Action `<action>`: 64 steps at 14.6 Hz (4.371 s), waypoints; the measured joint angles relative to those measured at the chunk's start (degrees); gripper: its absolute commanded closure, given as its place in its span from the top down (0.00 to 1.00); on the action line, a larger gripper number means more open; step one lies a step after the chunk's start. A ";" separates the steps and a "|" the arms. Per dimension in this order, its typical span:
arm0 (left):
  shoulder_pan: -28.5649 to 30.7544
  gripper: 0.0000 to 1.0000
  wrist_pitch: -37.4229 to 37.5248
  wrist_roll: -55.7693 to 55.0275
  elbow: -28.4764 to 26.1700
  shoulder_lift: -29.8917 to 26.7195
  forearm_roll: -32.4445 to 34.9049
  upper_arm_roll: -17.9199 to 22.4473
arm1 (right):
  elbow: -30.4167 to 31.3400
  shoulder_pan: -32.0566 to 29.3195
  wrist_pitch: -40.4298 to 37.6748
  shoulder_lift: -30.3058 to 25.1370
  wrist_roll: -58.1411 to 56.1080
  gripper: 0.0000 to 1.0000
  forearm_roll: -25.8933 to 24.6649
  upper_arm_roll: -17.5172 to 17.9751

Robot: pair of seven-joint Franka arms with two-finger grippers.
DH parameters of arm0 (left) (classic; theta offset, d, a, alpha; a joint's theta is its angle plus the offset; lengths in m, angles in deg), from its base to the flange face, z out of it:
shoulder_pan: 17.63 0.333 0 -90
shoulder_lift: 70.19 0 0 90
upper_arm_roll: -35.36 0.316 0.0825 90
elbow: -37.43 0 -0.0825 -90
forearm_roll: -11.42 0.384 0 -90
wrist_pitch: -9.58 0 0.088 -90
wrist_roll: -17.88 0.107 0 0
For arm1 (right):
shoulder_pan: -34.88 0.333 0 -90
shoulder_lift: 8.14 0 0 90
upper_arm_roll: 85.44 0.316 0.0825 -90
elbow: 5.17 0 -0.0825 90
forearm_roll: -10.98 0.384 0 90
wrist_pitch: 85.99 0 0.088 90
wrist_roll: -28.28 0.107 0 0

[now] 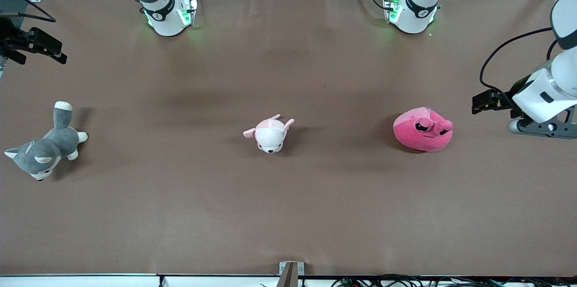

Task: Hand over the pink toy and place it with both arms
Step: 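Reach the left gripper toward the round pink plush, then close the left gripper on the pink plush's eye end, then lift the pink plush toward the middle while the right gripper approaches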

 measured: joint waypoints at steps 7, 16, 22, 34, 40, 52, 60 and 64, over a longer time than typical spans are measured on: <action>0.56 0.99 0.90 -0.35 -0.81 7.20 0.00 0.25 | -1.76 0.00 -0.69 -0.05 0.00 1.00 0.00 -0.02; 0.11 0.98 -0.46 -1.91 -1.58 14.51 0.00 0.09 | -1.74 -0.03 -0.58 0.36 0.00 1.00 -0.05 -0.23; 0.00 0.89 -0.45 -2.12 -3.20 16.10 0.00 0.08 | -1.74 -0.04 -0.25 1.26 0.00 1.00 -0.07 -0.25; -0.68 0.00 -0.47 -3.70 -4.11 16.31 0.00 -0.13 | -1.70 -0.19 1.01 3.44 0.00 1.00 -0.08 -0.57; -1.19 0.00 2.33 -4.43 2.31 15.73 -1.43 -1.58 | -1.63 -1.07 4.26 10.44 0.00 1.00 -0.26 -1.23; -21.58 0.00 11.48 -34.81 19.15 13.25 -10.16 -2.52 | -2.11 8.99 5.15 12.66 46.41 1.00 6.96 0.29; -33.76 0.00 4.10 -53.86 24.10 13.20 -14.32 -2.49 | -1.94 25.20 14.46 13.24 86.12 1.00 12.35 0.64; -37.51 0.00 -1.04 -57.96 24.63 13.28 -14.81 -2.49 | -1.78 34.55 20.31 15.27 101.93 1.00 12.36 0.74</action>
